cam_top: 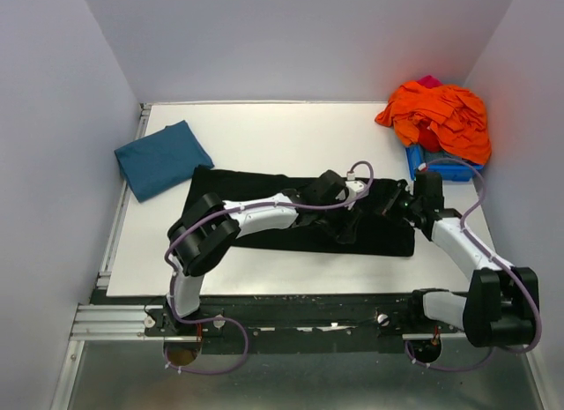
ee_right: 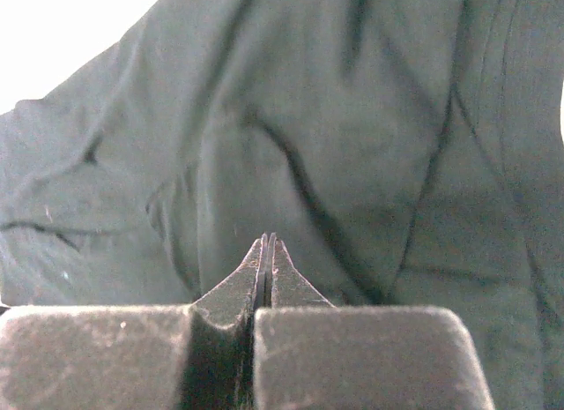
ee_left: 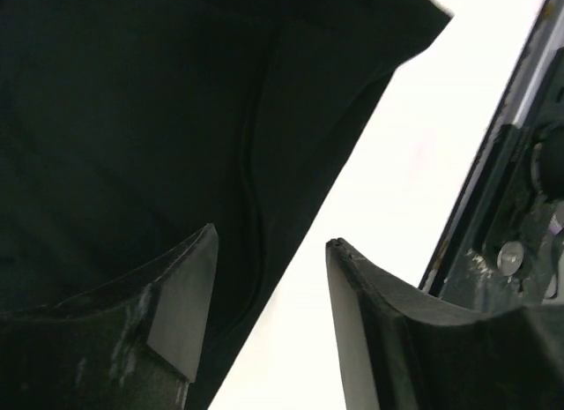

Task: Fold and stack the t-shirts
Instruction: Fold the other side of the tshirt into a rectangle

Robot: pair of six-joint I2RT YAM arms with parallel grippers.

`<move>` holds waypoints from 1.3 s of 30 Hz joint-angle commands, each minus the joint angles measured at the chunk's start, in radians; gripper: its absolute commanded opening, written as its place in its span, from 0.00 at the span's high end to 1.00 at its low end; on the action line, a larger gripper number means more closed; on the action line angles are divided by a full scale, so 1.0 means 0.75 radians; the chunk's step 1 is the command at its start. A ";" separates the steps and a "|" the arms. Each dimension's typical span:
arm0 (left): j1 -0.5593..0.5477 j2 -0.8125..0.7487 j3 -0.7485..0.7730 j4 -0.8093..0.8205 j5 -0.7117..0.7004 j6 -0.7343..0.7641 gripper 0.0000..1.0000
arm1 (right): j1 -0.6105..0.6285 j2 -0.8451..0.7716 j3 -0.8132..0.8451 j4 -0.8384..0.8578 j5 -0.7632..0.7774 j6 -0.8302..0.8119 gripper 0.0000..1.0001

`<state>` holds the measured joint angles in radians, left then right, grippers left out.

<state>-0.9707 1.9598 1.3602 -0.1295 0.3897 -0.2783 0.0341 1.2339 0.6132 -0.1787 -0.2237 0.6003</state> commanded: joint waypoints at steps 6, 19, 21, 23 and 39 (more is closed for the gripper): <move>0.032 -0.214 -0.247 0.089 -0.059 -0.042 0.30 | -0.003 -0.315 -0.167 -0.314 -0.145 -0.021 0.86; 0.073 -0.069 -0.184 0.077 -0.033 0.005 0.30 | -0.007 -0.093 -0.208 -0.238 -0.005 0.155 0.99; 0.071 -0.057 -0.179 0.093 -0.008 0.009 0.30 | -0.011 -0.097 -0.212 -0.255 0.071 0.189 0.99; 0.071 -0.040 -0.171 0.099 0.020 0.011 0.30 | -0.021 -0.117 -0.218 -0.275 0.124 0.220 0.99; 0.075 -0.091 -0.045 -0.083 -0.057 0.028 0.33 | -0.027 -0.267 -0.145 -0.255 -0.123 0.079 0.99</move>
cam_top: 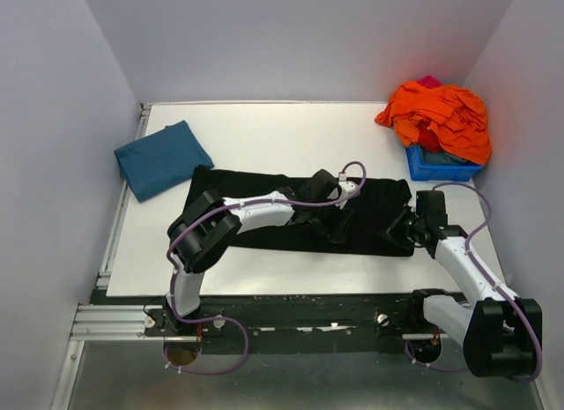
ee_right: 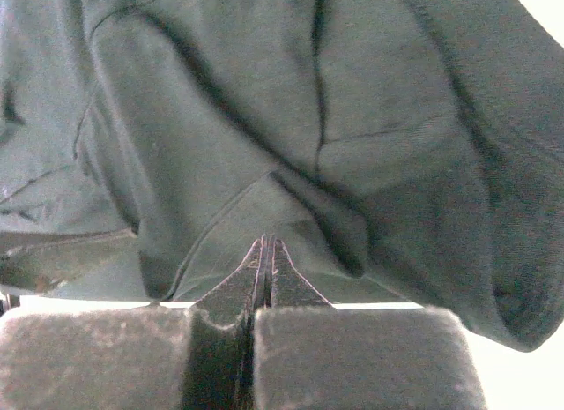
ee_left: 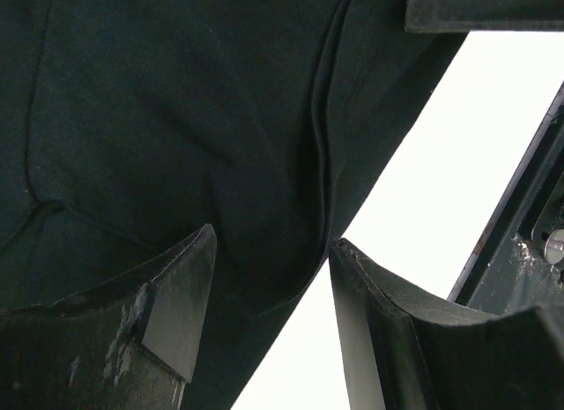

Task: Fold and stack the t-shirts
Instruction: Fold the other side of the tshirt into a rectangle, then rotate the tshirt 90 degrees

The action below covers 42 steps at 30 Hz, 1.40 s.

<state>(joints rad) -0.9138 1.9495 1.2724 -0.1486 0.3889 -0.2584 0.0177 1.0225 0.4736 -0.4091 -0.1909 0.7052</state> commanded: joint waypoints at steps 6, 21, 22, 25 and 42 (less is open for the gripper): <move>0.050 -0.022 0.199 -0.127 -0.185 -0.136 0.33 | -0.007 0.148 0.119 0.132 -0.167 -0.048 0.99; 0.132 0.252 0.375 -0.350 -0.384 -0.306 0.34 | -0.056 0.277 0.054 0.106 0.169 0.129 0.99; 0.132 0.234 0.373 -0.340 -0.384 -0.296 0.34 | -0.056 0.245 0.058 0.096 0.179 0.132 0.99; 0.130 0.113 0.310 -0.224 -0.316 -0.269 0.33 | -0.056 0.169 0.105 0.081 0.208 0.089 0.99; 0.490 -0.339 0.036 -0.282 -0.618 -0.291 1.00 | -0.046 0.492 0.495 0.063 0.195 0.060 0.99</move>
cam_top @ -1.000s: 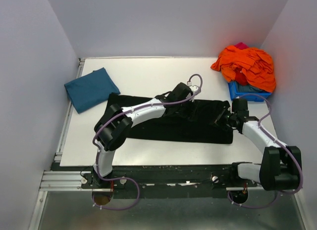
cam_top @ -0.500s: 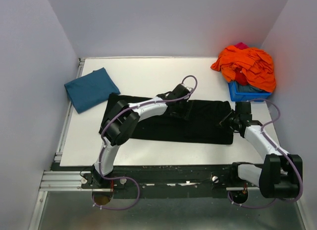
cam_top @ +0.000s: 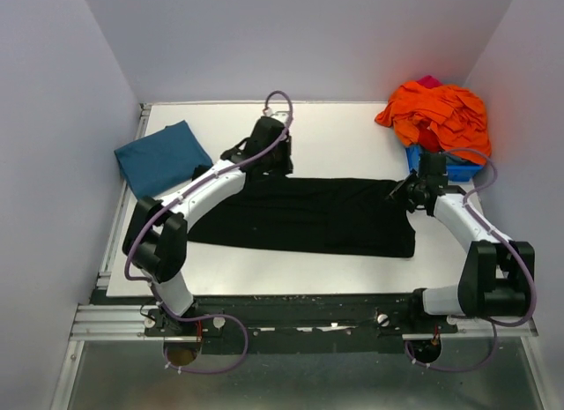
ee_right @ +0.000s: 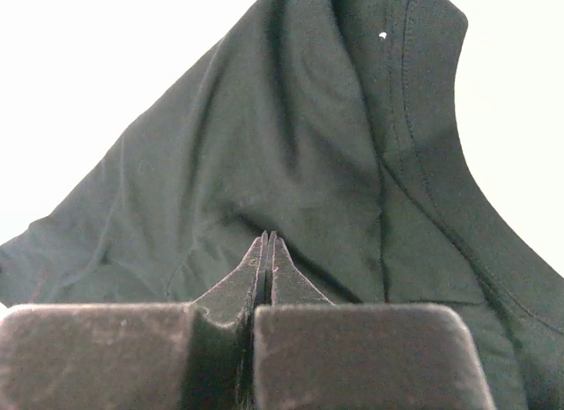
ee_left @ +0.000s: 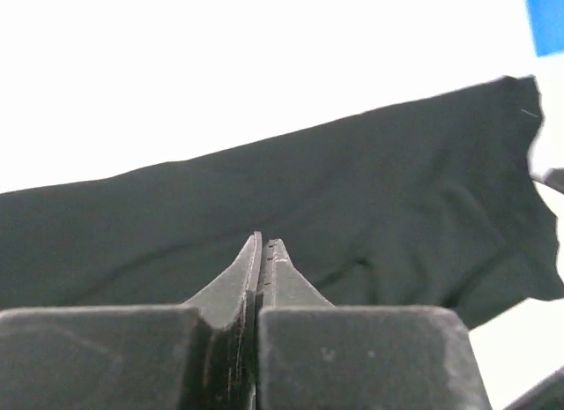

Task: Fold and stack the t-shirts
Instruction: Rotate the tshirt 90 degrees

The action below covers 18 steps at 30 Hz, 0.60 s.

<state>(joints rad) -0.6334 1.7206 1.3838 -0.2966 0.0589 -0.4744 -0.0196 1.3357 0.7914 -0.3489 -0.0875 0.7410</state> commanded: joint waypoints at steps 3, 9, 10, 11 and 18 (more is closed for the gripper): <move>0.198 -0.038 -0.143 -0.128 -0.317 -0.018 1.00 | 0.008 0.123 0.098 -0.020 0.074 0.037 0.99; 0.390 0.058 -0.141 -0.167 -0.387 -0.089 1.00 | 0.010 0.258 0.160 -0.042 0.108 0.080 0.99; 0.415 0.080 -0.137 -0.167 -0.393 -0.096 1.00 | 0.010 0.278 0.174 -0.048 0.111 0.080 0.99; 0.433 0.101 -0.137 -0.169 -0.404 -0.110 1.00 | 0.012 0.301 0.182 -0.054 0.111 0.084 0.99; 0.462 0.326 -0.074 -0.303 -0.494 -0.277 1.00 | 0.085 0.505 0.331 -0.126 0.203 0.102 0.99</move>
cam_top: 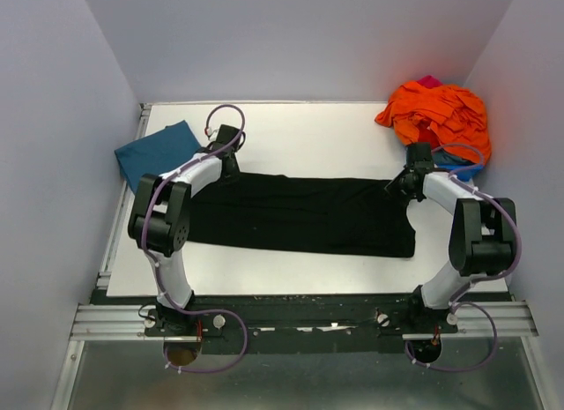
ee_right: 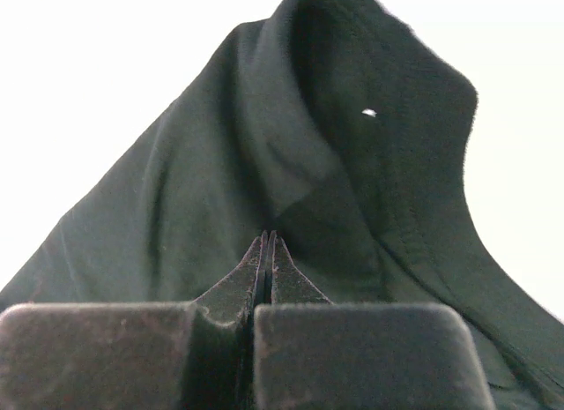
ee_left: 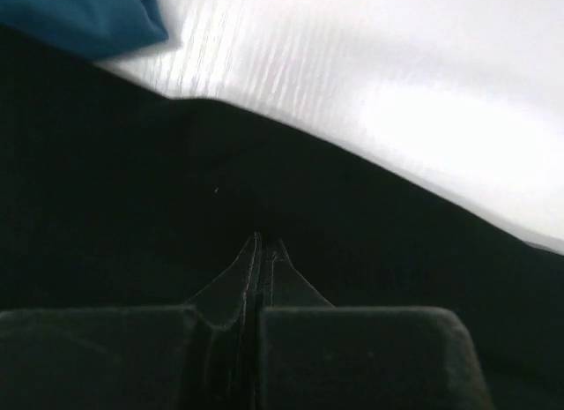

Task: Fold and stack the t-shirts
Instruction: Rotate the tshirt 90 degrees

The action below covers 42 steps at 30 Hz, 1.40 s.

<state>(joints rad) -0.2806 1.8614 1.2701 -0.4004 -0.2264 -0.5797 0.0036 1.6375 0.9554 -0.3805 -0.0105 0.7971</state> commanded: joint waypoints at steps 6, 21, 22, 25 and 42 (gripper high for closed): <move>-0.014 0.193 0.061 -0.272 -0.105 -0.256 1.00 | 0.128 0.310 0.360 -0.267 0.231 0.019 0.99; -0.139 -0.025 -0.278 -0.346 0.011 -0.432 1.00 | 0.318 0.788 1.127 -0.654 0.407 -0.081 0.99; -0.155 -0.056 -0.321 -0.334 0.032 -0.450 1.00 | 0.324 0.819 1.180 -0.660 0.395 -0.083 0.99; -0.235 -0.132 -0.450 -0.295 0.089 -0.517 1.00 | 0.345 0.923 1.368 -0.695 0.356 -0.112 0.99; -0.767 -0.551 -0.900 -0.056 0.347 -0.800 1.00 | 0.553 1.218 1.800 -0.573 0.074 -0.161 0.99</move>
<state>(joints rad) -0.7765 1.4624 0.7105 -0.3534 -0.1997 -1.1252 0.3626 2.4683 2.2013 -0.8631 0.1837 0.6804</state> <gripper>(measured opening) 0.022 0.011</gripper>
